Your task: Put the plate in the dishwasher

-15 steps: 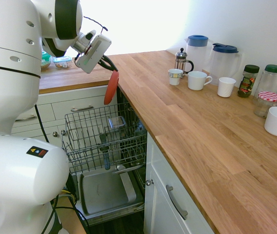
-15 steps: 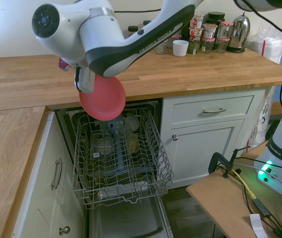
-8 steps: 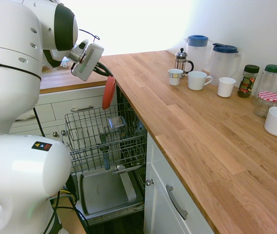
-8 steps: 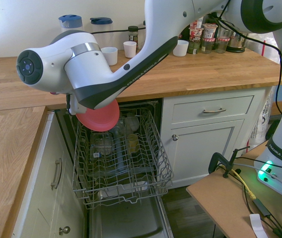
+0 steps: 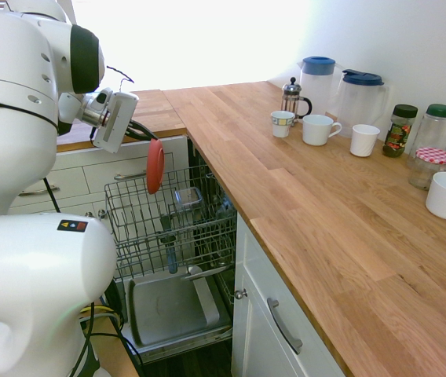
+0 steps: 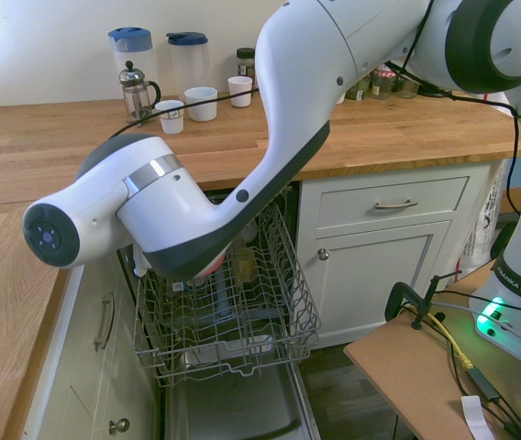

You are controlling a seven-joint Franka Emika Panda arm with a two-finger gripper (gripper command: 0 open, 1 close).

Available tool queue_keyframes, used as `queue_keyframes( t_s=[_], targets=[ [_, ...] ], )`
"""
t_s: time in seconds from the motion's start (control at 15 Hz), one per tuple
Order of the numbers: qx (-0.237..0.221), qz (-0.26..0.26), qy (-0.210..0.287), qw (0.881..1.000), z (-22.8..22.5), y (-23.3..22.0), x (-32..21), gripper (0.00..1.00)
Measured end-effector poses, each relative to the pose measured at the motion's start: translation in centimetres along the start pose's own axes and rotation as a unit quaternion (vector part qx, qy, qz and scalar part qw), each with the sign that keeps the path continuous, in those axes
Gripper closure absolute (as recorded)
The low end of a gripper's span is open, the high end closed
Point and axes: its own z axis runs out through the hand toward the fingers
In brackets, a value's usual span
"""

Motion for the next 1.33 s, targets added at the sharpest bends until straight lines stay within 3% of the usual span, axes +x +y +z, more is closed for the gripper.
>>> queue_keyframes(
  t_s=[0.47, 1.33],
  targets=[
    [-0.020, -0.067, 0.078, 0.994, -1.2, -4.6, -5.2, 1.00],
    [-0.015, -0.099, 0.077, 0.992, 1.6, -9.3, -8.6, 1.00]
  ],
)
